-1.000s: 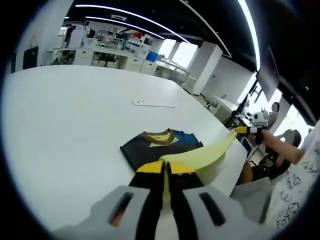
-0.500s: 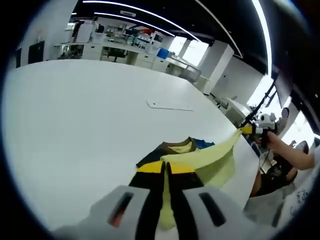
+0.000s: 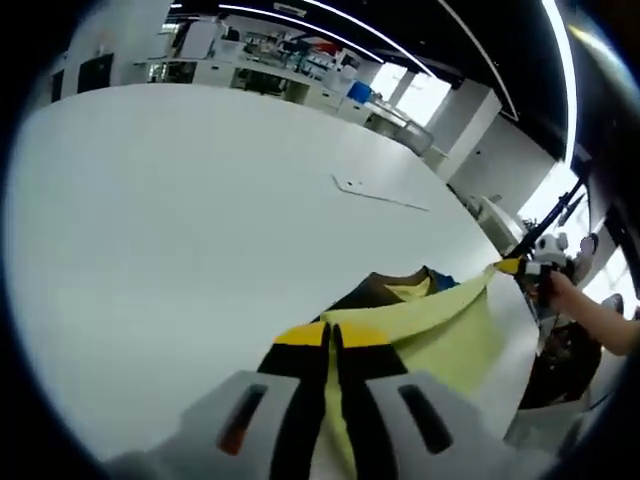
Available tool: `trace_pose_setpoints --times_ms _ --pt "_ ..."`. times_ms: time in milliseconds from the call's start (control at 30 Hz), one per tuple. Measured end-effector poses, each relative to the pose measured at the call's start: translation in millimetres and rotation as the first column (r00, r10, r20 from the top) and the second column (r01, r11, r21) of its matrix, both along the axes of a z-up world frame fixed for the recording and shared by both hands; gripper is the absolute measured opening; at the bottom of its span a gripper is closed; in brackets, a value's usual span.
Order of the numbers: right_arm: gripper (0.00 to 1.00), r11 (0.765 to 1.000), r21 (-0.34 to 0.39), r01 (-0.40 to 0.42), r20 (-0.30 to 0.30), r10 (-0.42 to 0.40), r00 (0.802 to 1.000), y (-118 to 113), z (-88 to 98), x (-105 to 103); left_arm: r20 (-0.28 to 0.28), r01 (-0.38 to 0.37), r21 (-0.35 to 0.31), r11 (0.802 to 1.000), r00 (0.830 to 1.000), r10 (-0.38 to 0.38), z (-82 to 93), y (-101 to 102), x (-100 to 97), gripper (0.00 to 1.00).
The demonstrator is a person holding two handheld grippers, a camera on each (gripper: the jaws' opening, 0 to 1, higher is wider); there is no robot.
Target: Fold the garment on the visible template until the final outline fits inside the template.
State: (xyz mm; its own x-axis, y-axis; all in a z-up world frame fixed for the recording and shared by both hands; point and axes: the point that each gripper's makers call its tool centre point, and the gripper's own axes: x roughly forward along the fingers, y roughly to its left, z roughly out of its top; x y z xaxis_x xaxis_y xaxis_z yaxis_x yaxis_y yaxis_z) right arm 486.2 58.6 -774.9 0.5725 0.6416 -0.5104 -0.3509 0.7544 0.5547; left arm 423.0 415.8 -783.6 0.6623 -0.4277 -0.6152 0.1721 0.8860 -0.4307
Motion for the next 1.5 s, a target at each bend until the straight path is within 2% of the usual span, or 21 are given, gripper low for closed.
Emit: trace_pose_setpoints --times_ms 167,267,367,900,1133,1200,1333,1400,1500 --pt "0.0 0.999 -0.041 -0.012 -0.037 0.01 0.999 1 -18.3 -7 -0.024 0.007 0.023 1.0 1.0 -0.006 -14.9 1 1.6 0.0" --pt "0.0 0.997 -0.073 -0.036 -0.051 0.032 0.998 1 -27.3 -15 -0.043 0.035 0.058 0.998 0.999 -0.033 -24.9 1 -0.6 0.0" --pt "0.0 0.995 -0.083 -0.047 -0.064 0.042 0.997 1 -29.5 -20 -0.053 0.041 0.065 0.997 0.998 -0.038 -31.4 1 -1.3 0.0" --pt "0.0 0.992 -0.092 -0.086 -0.067 0.08 0.995 -1 -34.5 -27 -0.038 0.031 0.032 0.999 0.999 -0.03 -32.7 2 -2.7 0.0" --pt "0.0 0.99 -0.083 -0.115 -0.045 0.112 0.993 -1 -29.8 -29 -0.012 0.049 0.026 0.998 0.999 -0.048 -29.6 8 9.2 0.02" --pt "0.01 0.988 -0.088 -0.124 -0.04 0.121 0.992 -4 -30.2 -29 -0.002 0.05 0.015 0.999 0.999 -0.05 -26.8 10 11.9 0.05" --pt "0.15 0.982 -0.109 -0.153 -0.03 0.15 0.988 -6 -32.4 -35 0.049 0.076 -0.056 0.996 0.996 -0.074 -14.3 5 15.4 0.17" --pt "0.23 0.978 -0.119 -0.17 -0.015 0.169 0.985 -6 -32.2 -39 0.085 0.087 -0.08 0.993 0.993 -0.081 -6.9 2 15.2 0.28" --pt "0.44 0.963 -0.158 -0.218 0.021 0.224 0.974 -8 -35.0 -42 0.12 0.129 -0.073 0.989 0.986 -0.12 -1.1 -3 10.5 0.52"
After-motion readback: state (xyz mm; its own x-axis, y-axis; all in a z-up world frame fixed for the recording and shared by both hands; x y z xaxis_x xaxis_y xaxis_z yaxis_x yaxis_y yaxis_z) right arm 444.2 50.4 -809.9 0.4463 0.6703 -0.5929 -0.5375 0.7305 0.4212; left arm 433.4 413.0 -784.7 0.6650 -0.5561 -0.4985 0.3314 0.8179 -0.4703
